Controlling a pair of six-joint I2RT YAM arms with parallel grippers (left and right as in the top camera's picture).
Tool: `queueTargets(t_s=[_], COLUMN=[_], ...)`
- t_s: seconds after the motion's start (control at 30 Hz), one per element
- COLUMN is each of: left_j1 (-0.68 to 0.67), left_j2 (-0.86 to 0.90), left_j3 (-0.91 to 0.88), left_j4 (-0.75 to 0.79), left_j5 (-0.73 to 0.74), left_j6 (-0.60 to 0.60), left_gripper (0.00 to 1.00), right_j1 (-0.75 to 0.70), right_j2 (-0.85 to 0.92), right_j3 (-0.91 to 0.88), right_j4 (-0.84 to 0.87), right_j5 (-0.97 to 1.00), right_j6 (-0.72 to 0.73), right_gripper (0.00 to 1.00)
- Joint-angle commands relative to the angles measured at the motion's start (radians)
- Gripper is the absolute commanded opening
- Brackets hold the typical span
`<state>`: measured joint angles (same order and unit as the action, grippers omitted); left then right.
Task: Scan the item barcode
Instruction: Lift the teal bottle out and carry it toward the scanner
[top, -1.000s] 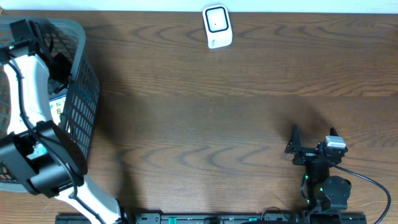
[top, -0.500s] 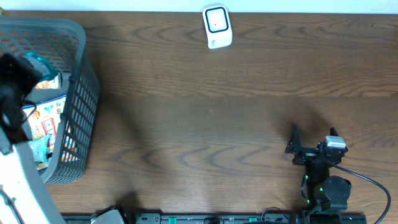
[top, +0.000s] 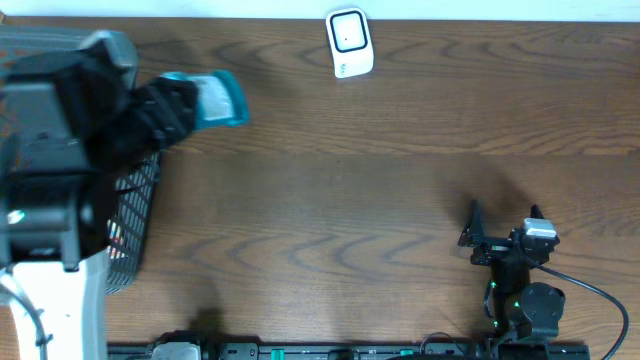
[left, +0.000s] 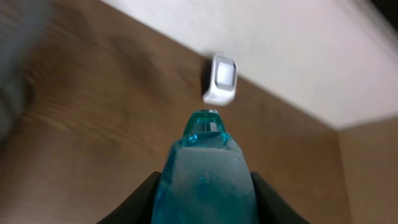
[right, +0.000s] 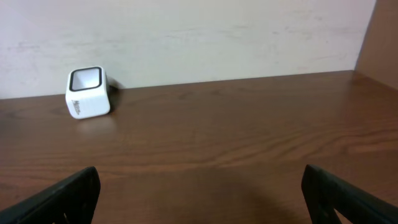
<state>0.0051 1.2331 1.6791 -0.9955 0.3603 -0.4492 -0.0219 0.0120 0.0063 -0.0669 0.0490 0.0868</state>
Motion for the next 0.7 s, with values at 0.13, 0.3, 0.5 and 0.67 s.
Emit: queueTargets(t_s=[0.13, 0.3, 0.5, 0.67], left_j1=[-0.232, -0.315, -0.429, -0.501], left_j2=[0.135, 0.282, 0.503, 0.655], left_j3=[-0.064, -0.097, -0.106, -0.106], left_j4=[0.010, 0.027, 0.137, 0.204], left_j5=[-0.059, -0.059, -0.058, -0.050], left_j6=[-0.008, 0.001, 0.069, 0.074], left_gripper=[0.22, 0.22, 0.22, 0.22], right_j1=[0.010, 0.010, 0.010, 0.010], right_j2=[-0.005, -0.005, -0.005, -0.005], right_j3=[-0.001, -0.001, -0.001, -0.001], right_j4=[-0.003, -0.003, -0.003, -0.003], right_j5=[0.005, 0.005, 0.005, 0.005], right_j6=[0.002, 0.002, 0.002, 0.002], right_gripper=[0.99, 0.99, 0.99, 0.99])
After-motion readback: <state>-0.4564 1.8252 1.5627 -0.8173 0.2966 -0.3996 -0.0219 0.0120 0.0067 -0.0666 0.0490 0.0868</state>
